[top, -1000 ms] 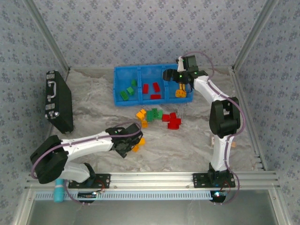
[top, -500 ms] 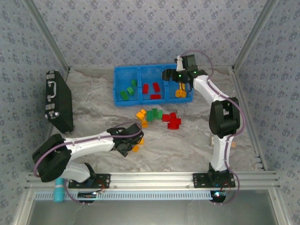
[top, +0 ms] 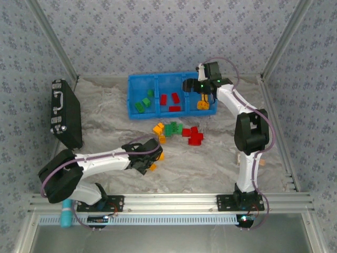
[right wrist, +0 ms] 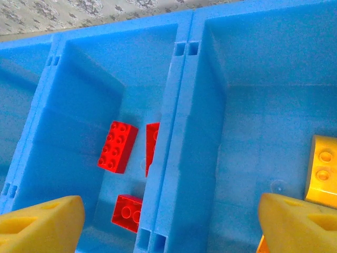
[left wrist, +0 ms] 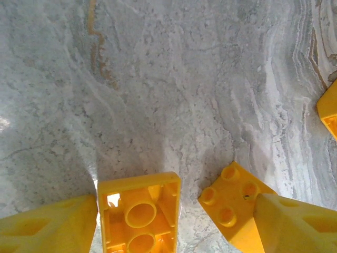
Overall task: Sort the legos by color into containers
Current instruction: Move the lego to the center of the table, then pick up the lego from the center of the table.
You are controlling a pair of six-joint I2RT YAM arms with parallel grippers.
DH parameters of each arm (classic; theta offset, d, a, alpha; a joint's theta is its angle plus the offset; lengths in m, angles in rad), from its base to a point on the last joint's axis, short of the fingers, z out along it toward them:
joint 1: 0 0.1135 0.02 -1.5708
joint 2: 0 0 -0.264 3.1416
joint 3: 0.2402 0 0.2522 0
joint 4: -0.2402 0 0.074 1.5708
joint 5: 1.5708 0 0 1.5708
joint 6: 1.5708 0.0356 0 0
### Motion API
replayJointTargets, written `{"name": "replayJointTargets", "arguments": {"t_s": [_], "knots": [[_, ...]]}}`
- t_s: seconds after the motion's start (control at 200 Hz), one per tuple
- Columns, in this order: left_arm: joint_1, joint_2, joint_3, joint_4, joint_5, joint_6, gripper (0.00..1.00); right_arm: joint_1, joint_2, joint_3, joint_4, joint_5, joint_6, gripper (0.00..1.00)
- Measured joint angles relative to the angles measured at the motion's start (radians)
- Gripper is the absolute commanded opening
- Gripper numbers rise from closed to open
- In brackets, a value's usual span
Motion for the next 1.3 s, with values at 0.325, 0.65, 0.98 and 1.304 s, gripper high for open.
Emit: {"name": "replayJointTargets", "arguments": {"t_s": [0.325,0.65,0.98,1.304], "knots": [[0.000,-0.083,-0.034,-0.102,-0.005,0.000,0.82,0.014,0.007,0.001,-0.002,0.010,-0.015,0.87],[0.000,-0.037,-0.042,-0.080,-0.004,0.000,0.82,0.034,0.039,0.024,-0.022,0.022,-0.026,0.87],[0.007,-0.008,-0.031,-0.095,0.010,0.013,0.73,0.035,0.043,0.031,-0.026,0.029,-0.034,0.86],[0.046,0.084,0.051,-0.196,0.082,0.087,0.59,0.032,0.043,0.032,-0.032,0.040,-0.044,0.86]]}}
